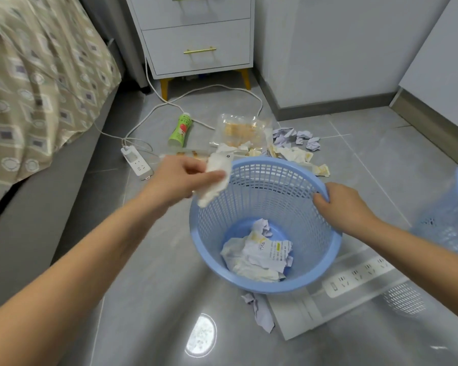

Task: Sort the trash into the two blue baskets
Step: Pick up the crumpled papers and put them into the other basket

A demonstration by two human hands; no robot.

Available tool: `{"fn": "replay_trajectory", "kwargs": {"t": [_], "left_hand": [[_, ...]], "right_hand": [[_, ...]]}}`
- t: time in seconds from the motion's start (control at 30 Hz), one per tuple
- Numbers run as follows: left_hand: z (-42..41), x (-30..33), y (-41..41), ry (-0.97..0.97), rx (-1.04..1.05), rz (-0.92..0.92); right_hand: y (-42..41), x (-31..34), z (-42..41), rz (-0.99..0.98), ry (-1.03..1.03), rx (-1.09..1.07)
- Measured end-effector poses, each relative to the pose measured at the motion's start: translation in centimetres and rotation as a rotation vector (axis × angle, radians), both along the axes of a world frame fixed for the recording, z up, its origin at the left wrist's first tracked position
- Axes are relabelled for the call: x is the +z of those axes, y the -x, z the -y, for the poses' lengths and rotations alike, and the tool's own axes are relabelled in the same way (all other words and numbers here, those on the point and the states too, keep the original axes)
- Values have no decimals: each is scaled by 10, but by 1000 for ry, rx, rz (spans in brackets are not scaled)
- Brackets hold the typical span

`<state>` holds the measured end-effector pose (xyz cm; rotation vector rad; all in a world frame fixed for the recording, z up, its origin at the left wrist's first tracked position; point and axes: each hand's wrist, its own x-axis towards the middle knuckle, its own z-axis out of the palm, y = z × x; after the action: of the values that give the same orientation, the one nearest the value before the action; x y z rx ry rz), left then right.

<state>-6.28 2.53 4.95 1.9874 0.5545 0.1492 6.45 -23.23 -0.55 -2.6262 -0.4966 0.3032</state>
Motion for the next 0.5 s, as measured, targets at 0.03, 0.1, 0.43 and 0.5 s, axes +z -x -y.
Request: {"fn": "replay_trajectory", "kwargs": {"t": [0.03, 0.1, 0.43, 0.5], "left_hand": [[11, -3, -6, -55, -55, -34], [28, -10, -15, -163, -142, -80], [12, -20, 10, 282, 271, 273], [-9, -37, 29, 578, 488, 297]], "right_hand": [[1, 1, 0, -7, -5, -4], [2, 2, -1, -8, -19, -4], [-3, 1, 4, -43, -103, -14], [-7, 0, 4, -32, -119, -14]]}}
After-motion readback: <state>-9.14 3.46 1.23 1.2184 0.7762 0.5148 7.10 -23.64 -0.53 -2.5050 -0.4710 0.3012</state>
